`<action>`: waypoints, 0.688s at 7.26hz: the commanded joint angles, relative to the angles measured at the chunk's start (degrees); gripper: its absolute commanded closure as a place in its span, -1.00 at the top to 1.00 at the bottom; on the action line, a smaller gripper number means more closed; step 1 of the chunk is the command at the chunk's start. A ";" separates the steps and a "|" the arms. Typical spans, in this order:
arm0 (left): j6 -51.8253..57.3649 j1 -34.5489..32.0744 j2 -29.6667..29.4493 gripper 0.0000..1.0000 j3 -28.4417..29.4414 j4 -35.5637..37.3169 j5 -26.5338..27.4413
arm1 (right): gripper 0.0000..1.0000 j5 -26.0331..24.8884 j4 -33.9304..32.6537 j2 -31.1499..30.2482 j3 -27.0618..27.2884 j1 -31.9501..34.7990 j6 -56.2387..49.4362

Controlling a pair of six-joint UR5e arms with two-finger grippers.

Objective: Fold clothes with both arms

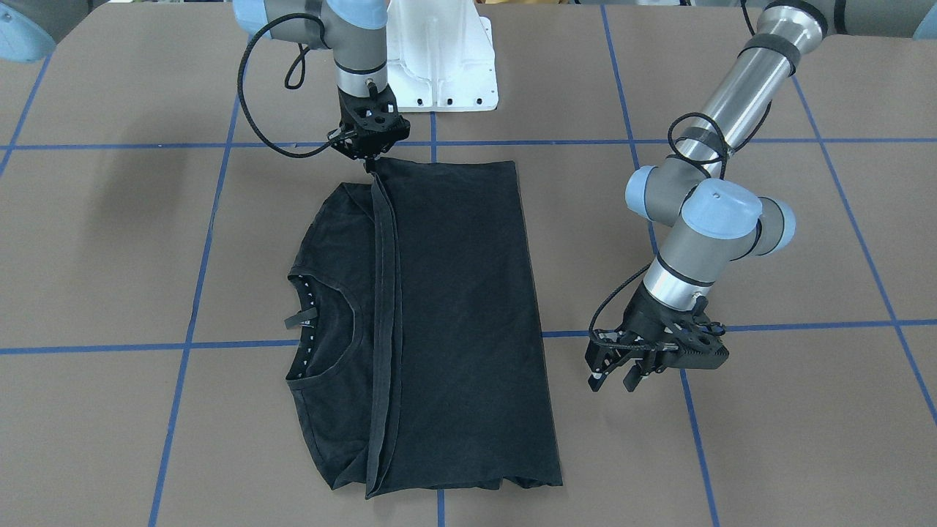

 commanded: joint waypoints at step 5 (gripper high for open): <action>-0.23 0.00 -0.21 0.34 0.00 0.12 0.00 | -0.20 0.19 0.49 -4.26 1.99 -2.68 13.58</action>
